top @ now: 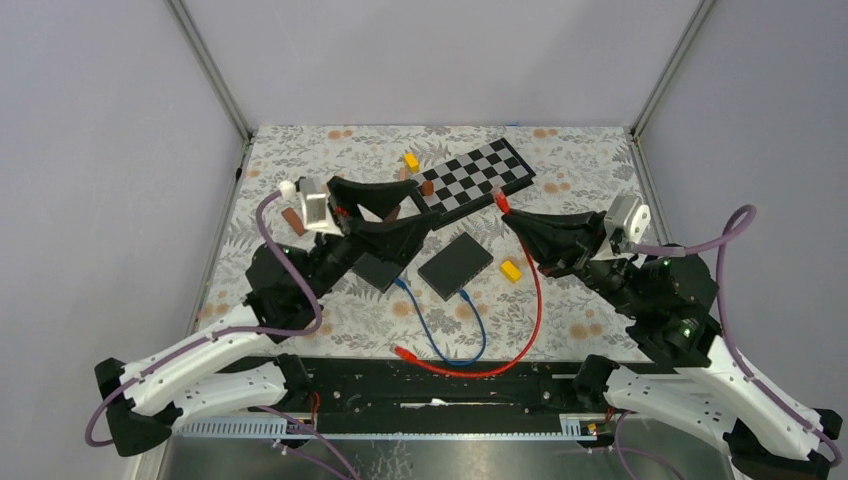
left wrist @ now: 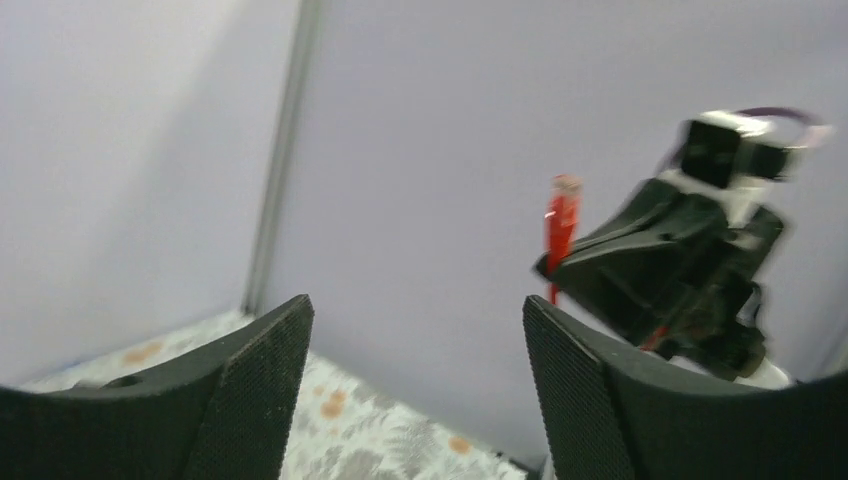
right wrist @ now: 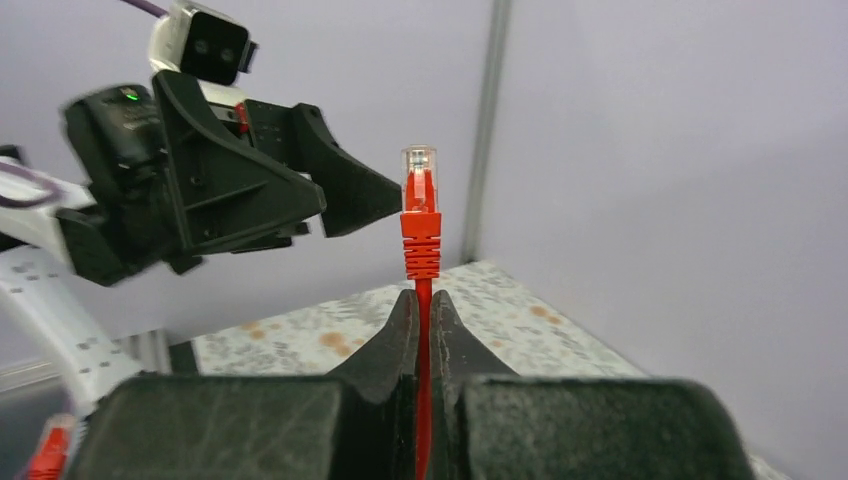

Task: Insert the plug into the switch port
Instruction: Pick up the connector from the center of the board, then insert the connector into the switch port.

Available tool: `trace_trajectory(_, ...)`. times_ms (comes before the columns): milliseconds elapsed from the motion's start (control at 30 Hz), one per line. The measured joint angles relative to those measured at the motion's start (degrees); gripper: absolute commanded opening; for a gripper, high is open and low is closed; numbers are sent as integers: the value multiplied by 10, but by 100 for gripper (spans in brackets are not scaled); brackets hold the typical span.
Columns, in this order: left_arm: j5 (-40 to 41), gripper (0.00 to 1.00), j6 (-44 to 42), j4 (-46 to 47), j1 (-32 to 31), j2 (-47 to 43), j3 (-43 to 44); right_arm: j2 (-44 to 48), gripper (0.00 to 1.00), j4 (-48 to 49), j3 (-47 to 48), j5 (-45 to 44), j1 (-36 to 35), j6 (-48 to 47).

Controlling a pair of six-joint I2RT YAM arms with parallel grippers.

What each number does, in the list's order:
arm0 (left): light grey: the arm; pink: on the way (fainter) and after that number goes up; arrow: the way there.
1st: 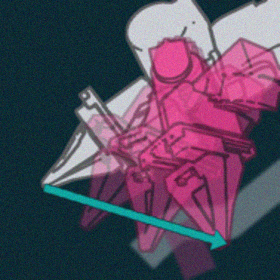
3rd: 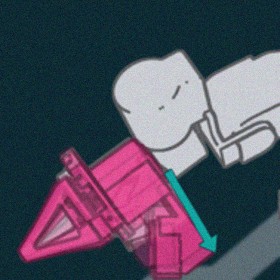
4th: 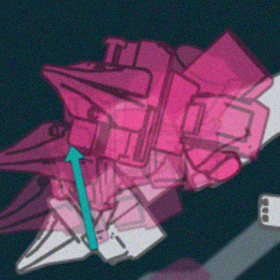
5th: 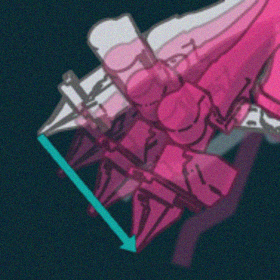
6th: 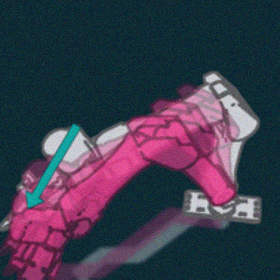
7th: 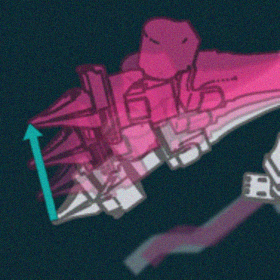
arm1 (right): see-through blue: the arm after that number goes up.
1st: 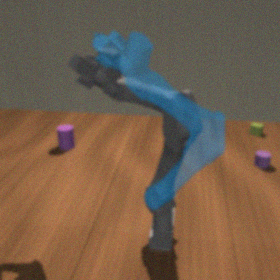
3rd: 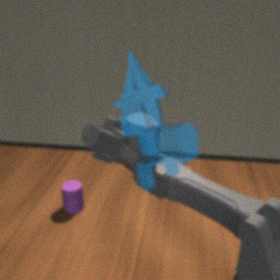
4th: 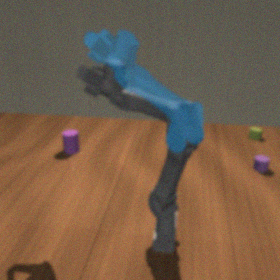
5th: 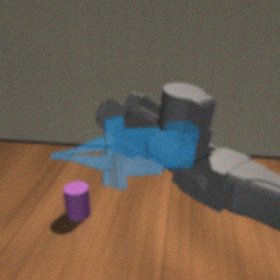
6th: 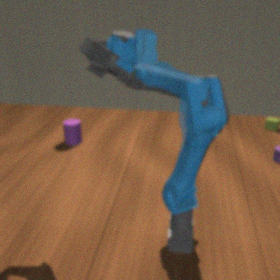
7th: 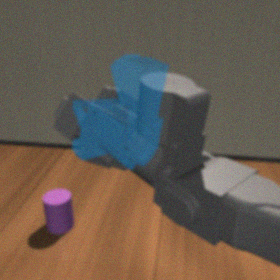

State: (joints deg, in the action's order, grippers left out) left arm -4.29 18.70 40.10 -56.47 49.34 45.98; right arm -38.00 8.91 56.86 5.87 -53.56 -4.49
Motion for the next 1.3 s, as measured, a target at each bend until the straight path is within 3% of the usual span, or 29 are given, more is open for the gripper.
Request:
trace_trajectory(67,49,98,13,-108,0,1,42,5,0,-22,13,-29,0,-25)
trace_trajectory(400,111,99,50,-442,4,61,92,-4,0,-80,18,-132,0,-118)
trace_trajectory(633,91,99,54,-493,15,65,86,-11,0,-115,65,-106,0,-82)
trace_trajectory(833,129,99,66,-552,22,97,87,-25,0,-105,92,2,0,28)
trace_trajectory(1033,166,99,96,-581,25,102,86,-23,0,11,40,98,0,179)
trace_trajectory(1300,201,99,123,-585,25,76,49,-23,0,113,4,139,0,304)
